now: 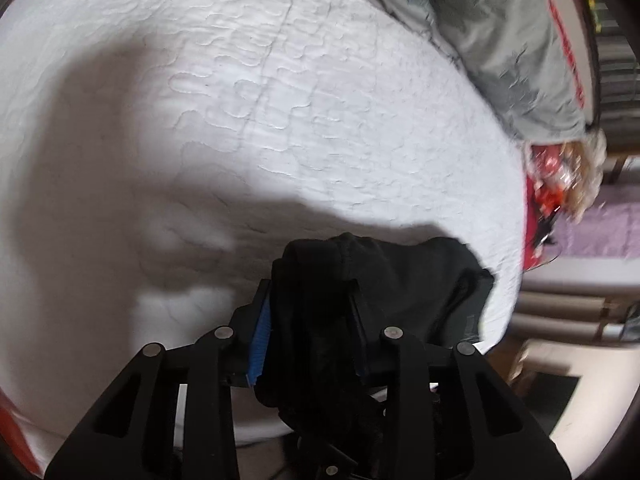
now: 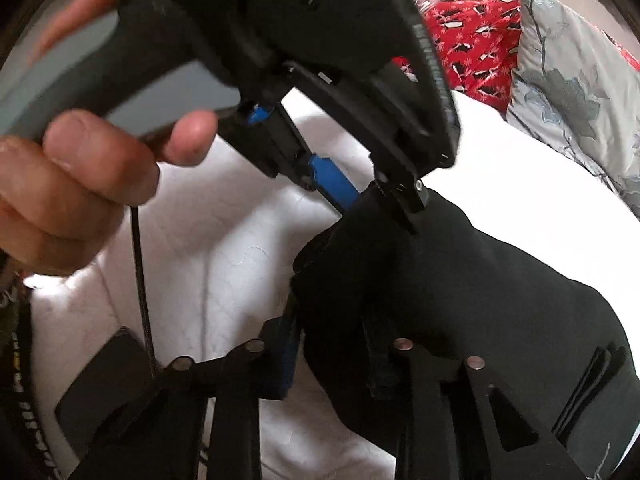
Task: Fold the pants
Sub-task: 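Grasp the folded pants edge with the right gripper while the left gripper grasps beside it, then lift the pants edge with both grippers and fold it over the bundle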
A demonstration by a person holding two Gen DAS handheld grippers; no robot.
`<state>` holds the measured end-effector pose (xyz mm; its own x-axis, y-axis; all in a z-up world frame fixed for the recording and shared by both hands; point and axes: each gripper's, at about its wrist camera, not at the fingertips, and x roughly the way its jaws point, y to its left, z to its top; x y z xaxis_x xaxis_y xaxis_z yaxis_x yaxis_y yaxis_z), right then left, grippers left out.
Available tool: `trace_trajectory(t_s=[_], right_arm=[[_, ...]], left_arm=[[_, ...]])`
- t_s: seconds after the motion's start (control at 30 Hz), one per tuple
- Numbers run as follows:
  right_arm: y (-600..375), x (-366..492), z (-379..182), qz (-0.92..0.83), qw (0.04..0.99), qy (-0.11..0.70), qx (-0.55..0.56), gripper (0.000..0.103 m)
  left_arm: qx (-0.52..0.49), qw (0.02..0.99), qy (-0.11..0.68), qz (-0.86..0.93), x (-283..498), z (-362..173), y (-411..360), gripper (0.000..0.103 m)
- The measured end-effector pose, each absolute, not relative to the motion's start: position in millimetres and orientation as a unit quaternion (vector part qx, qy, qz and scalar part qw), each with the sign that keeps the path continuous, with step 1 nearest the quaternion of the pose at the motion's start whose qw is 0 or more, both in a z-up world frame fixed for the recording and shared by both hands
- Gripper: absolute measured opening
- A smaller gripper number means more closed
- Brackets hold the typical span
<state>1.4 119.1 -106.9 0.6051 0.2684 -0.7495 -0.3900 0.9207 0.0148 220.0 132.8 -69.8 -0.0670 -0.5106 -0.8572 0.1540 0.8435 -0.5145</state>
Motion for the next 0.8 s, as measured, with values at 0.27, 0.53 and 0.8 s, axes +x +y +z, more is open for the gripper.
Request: trace_trajectory(t_s=[0.27,0.53,0.8], right_arm=[[63.9,-16.7,-64.4,0.203,0.899,0.387,0.000,0.024],[-39.2,-45.1,-38.0,0.187,0.900,0.379,0.108,0.025],[-187.9,-78.9,-76.5,0.111,0.859,0.411,0.286,0.029]], left_arm=[[-0.175,0.672,0.672,-0.257,195.0,-32.1,104.0,0.032],[-0.133,0.667,0.676,-0.283,159.4,-13.7,-6.2,0.032],[-0.049,0.648,0.707,-0.279,123.6,-49.0,-136.5,0.032]])
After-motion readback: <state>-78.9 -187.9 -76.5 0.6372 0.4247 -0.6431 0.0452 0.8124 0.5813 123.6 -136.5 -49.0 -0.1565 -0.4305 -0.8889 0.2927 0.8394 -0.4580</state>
